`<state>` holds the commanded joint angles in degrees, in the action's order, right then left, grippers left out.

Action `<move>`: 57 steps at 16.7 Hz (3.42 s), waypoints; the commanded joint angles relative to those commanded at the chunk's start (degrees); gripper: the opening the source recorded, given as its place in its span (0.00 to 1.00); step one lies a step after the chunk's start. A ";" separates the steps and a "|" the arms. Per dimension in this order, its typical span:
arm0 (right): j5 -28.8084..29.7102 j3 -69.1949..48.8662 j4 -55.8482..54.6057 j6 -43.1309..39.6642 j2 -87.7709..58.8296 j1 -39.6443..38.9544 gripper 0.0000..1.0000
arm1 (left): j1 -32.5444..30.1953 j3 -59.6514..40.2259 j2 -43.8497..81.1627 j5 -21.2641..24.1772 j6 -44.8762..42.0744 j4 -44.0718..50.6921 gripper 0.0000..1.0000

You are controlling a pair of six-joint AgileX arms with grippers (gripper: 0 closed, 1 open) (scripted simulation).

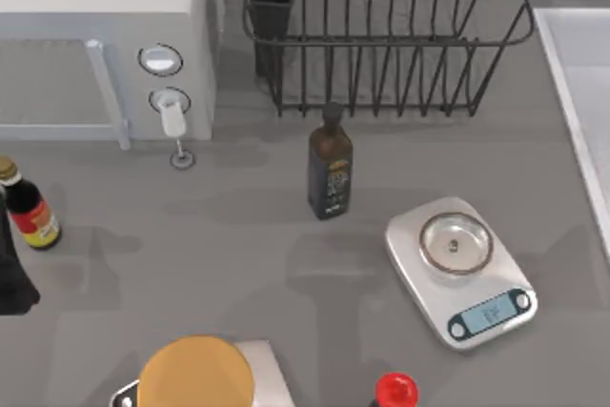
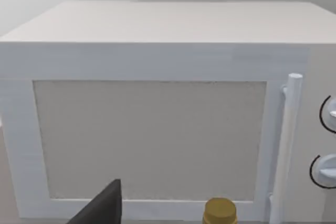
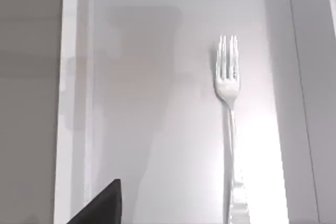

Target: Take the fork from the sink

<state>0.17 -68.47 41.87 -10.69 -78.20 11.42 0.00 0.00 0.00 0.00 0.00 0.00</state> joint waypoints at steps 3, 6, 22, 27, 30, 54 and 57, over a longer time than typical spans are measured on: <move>0.04 -16.24 9.48 -2.42 -19.60 2.59 1.00 | 0.00 0.00 0.00 0.00 0.00 0.00 1.00; 0.07 -30.26 17.65 -4.51 -36.52 4.82 1.00 | 0.00 0.00 0.00 0.00 0.00 0.00 1.00; 0.14 -46.84 26.42 -7.28 -59.19 7.55 1.00 | 0.00 0.00 0.00 0.00 0.00 0.00 1.00; 0.21 -40.35 12.62 -7.20 -65.29 7.67 1.00 | 0.00 0.00 0.00 0.00 0.00 0.00 1.00; 0.25 -36.69 5.59 -7.17 -68.90 7.75 1.00 | 0.00 0.00 0.00 0.00 0.00 0.00 1.00; 0.27 -35.57 3.89 -7.17 -70.09 7.79 0.00 | 0.00 0.00 0.00 0.00 0.00 0.00 1.00; 0.27 -35.57 3.89 -7.17 -70.09 7.79 0.00 | 0.00 0.00 0.00 0.00 0.00 0.00 1.00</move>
<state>0.43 -104.05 45.75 -17.86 -148.29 19.21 0.00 0.00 0.00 0.00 0.00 0.00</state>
